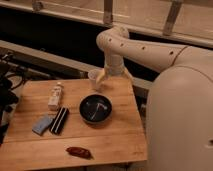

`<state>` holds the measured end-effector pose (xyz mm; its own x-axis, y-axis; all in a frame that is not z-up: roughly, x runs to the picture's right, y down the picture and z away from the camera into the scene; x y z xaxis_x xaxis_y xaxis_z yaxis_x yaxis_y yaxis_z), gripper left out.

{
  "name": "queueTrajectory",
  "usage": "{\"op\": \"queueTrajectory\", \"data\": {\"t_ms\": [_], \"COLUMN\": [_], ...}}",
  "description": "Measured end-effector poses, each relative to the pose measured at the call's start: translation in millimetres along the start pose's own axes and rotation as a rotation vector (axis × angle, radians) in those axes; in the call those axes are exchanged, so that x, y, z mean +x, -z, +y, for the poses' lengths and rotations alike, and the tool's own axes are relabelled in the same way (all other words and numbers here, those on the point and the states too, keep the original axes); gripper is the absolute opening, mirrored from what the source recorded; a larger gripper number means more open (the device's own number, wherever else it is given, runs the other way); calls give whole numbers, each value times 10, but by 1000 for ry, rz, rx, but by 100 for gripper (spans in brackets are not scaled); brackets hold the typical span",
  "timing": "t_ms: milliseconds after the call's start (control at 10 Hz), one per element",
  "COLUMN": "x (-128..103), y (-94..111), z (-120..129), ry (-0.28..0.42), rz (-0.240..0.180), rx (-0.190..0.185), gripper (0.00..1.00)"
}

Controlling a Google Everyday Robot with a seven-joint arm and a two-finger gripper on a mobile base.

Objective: Move the arm in a circular motion

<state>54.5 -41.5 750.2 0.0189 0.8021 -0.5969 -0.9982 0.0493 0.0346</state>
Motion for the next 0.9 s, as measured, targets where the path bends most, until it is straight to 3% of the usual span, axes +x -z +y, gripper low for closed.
{"op": "queueTrajectory", "data": {"t_ms": [200,300,500,700,900], "x": [-121,-135,-111,-109,-35], "y": [11,11,22,18,-3], "z": [-110,-64,203,697,951], "ry": [-120,-145,-87,4,20], "rz": [-9,-5,1,6,11], "rx": [10,10,16,29,43], "gripper": [100,100,100,100,100]}}
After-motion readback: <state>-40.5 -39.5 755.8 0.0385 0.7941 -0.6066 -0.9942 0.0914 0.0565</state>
